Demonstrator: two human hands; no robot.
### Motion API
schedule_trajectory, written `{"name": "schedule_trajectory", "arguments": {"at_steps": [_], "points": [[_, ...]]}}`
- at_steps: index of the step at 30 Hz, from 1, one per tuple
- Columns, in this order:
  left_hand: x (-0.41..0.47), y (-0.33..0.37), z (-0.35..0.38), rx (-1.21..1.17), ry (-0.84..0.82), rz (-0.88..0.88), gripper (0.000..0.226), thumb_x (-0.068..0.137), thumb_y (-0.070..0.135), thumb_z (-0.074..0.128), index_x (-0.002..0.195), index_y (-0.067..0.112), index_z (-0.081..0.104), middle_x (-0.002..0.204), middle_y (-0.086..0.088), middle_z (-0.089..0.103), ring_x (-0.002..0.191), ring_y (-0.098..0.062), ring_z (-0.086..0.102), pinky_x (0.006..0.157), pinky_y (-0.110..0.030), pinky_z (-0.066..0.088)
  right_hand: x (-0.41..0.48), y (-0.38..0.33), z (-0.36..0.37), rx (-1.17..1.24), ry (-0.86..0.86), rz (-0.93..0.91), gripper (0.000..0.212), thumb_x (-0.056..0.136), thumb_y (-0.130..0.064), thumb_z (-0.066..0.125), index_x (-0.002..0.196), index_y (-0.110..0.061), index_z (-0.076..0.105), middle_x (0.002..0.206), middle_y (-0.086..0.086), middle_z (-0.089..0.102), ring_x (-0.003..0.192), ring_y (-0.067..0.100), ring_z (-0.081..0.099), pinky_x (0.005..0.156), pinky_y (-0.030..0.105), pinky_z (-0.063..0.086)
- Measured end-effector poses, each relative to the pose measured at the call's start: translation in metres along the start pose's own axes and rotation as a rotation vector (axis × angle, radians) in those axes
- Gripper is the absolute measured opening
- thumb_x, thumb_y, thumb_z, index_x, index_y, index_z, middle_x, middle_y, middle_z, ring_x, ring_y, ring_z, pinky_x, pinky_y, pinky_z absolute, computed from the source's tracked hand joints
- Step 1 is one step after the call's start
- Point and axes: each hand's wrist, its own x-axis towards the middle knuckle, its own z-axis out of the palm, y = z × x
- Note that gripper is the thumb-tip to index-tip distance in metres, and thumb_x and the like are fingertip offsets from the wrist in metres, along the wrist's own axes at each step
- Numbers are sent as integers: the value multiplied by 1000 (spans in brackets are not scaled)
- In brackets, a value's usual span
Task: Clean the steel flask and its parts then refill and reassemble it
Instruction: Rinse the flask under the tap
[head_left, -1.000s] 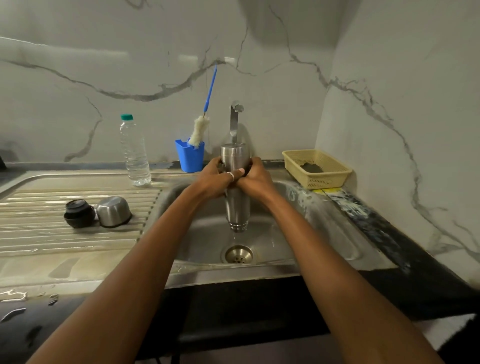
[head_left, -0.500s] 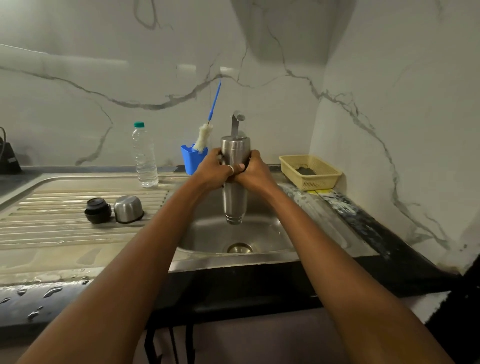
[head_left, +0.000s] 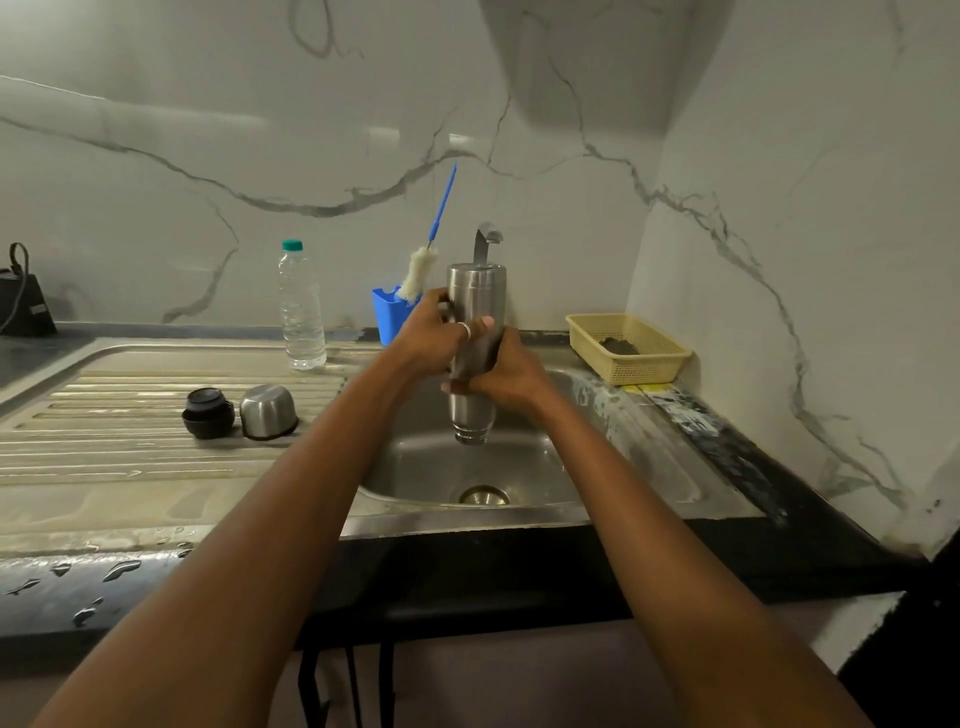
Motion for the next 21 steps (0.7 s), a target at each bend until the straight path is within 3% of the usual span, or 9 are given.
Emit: {"name": "schedule_trajectory", "arguments": {"at_steps": [8, 10, 12, 13, 16, 21], "points": [[-6, 3, -21, -48, 1, 37, 63, 88, 28, 79, 141, 19, 47, 127, -4, 63, 112, -22, 66, 94, -46, 58, -6, -8, 18, 57, 10, 1, 78, 63, -42, 94, 125, -18, 54, 119, 0, 68, 107, 22, 66, 87, 48, 61], [-6, 8, -30, -65, 33, 64, 57, 89, 26, 79, 137, 18, 49, 122, -2, 65, 108, -18, 67, 89, -42, 59, -3, -20, 18, 37, 13, -15, 51, 69, -35, 93, 103, -23, 56, 111, -1, 66, 103, 22, 66, 87, 45, 60], [-6, 12, -44, -75, 65, 70, 58, 86, 32, 81, 134, 17, 54, 119, 1, 68, 105, -15, 69, 83, -40, 61, 0, -36, 20, 26, 19, -46, 42, 71, -33, 92, 91, -30, 55, 105, -1, 67, 97, 21, 67, 83, 44, 61], [-5, 14, -51, -71, 81, 75, 60, 82, 38, 83, 132, 17, 57, 118, 2, 70, 106, -15, 70, 82, -40, 62, 1, -44, 22, 26, 20, -57, 45, 69, -36, 92, 97, -27, 58, 106, 0, 69, 97, 21, 68, 82, 45, 61], [-9, 21, -74, -54, 108, 92, 59, 80, 44, 83, 129, 18, 62, 116, 4, 72, 108, -14, 69, 86, -39, 60, 5, -66, 35, 5, 28, -63, 79, 61, -48, 92, 123, -14, 56, 114, 4, 70, 100, 24, 69, 80, 48, 62], [-24, 29, -111, -65, 136, 92, 59, 84, 42, 80, 135, 22, 58, 119, 11, 69, 112, -9, 64, 87, -37, 52, 9, -97, 63, 29, 7, -115, 79, 62, -52, 91, 122, -13, 57, 111, 3, 71, 99, 24, 70, 78, 44, 63]]}}
